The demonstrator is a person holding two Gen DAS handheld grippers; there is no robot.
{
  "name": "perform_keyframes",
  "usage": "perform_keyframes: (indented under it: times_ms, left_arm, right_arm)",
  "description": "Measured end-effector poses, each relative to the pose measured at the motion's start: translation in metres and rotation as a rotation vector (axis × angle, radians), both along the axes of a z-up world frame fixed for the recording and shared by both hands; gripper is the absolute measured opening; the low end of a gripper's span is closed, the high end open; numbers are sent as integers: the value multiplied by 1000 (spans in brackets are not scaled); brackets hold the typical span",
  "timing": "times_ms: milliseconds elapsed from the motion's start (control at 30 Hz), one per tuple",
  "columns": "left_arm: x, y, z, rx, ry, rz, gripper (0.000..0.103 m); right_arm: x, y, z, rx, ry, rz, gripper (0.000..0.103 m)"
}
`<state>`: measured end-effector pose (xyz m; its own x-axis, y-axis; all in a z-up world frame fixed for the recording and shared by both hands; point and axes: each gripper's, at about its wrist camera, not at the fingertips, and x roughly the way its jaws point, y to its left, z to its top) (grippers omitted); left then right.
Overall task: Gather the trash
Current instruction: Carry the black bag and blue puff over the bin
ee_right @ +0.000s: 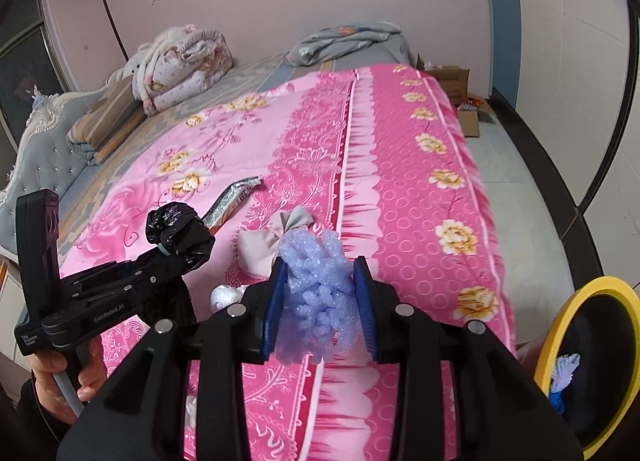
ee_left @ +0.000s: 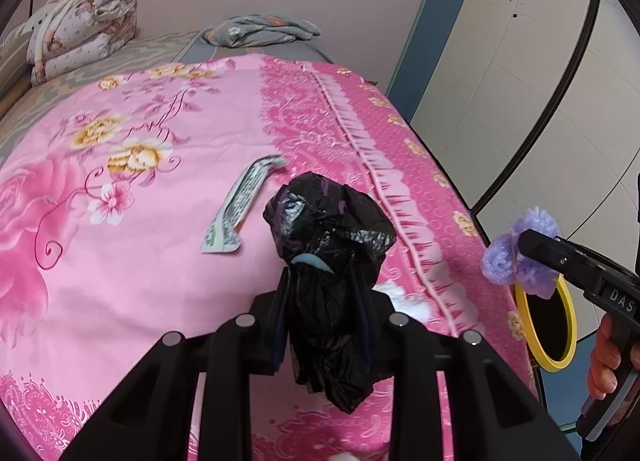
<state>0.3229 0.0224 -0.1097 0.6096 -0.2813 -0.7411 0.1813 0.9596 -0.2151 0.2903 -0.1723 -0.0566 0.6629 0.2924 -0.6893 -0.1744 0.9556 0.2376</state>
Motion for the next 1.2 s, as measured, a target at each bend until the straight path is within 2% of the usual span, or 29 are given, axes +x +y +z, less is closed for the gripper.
perform_keyframes:
  times_ms: [600, 933, 1200]
  left_arm:
    - [-12, -80, 46, 15, -43, -94, 26]
    - [-13, -141, 73, 23, -72, -183, 26]
    - [-14, -191, 84, 3, -84, -253, 26]
  right_arm:
    - [-42, -93, 47, 46, -83, -130, 32]
    - [-61, -159, 59, 68, -99, -234, 32]
    - [-78, -217, 67, 68, -114, -332, 32]
